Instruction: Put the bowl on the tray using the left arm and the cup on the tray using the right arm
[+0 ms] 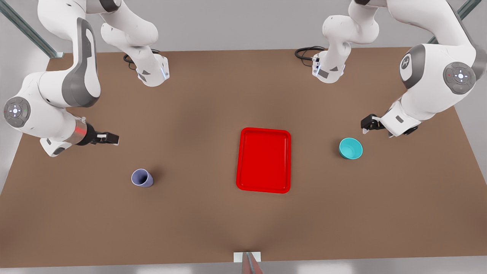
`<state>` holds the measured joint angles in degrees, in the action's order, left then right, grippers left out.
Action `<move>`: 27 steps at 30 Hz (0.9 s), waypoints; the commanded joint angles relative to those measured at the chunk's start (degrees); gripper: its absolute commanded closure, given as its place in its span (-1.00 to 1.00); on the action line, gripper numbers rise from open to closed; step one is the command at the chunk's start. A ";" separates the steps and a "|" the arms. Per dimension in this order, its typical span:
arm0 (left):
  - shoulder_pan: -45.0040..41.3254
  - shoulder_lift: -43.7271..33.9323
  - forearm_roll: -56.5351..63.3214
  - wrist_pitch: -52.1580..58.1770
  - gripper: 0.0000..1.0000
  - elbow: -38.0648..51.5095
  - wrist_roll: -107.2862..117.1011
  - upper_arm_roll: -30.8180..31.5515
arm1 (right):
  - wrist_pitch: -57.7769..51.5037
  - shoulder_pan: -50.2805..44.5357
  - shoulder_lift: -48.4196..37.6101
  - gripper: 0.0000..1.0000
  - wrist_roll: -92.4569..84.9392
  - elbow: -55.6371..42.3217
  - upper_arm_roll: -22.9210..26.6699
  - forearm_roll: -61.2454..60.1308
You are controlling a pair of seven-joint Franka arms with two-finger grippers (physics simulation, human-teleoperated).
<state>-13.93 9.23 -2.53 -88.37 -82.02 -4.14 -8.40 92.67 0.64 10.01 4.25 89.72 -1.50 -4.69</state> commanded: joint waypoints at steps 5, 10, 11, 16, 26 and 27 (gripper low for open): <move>2.59 2.28 -0.19 -3.20 -1.00 -16.23 0.44 -4.87 | 4.98 0.24 0.09 -1.00 -1.52 1.25 0.00 0.03; 12.17 7.38 -8.02 -24.56 -1.00 -33.46 -19.14 -4.78 | 4.36 0.24 0.01 -1.00 -1.61 1.34 0.00 0.03; 12.53 7.56 -8.10 -30.45 -1.00 -37.15 -21.26 -4.78 | 4.36 0.24 0.01 -1.00 -1.61 1.34 0.00 0.03; 12.53 11.33 -10.39 -36.70 -1.00 -40.06 -27.77 -4.43 | 4.10 0.32 0.01 -1.00 -1.96 1.34 0.00 -0.06; 12.17 16.87 -13.64 -39.25 -0.14 -39.00 -27.59 -2.41 | 3.66 0.76 0.09 -1.00 -3.28 1.34 0.00 -0.15; 12.17 16.79 -13.55 -39.16 0.30 -39.00 -27.33 -2.32 | 3.66 0.85 0.09 -1.00 -3.28 1.34 0.00 -0.15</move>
<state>-1.76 26.10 -15.83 -127.56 -120.95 -31.42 -10.72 96.33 1.48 10.11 0.89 91.06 -1.41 -4.83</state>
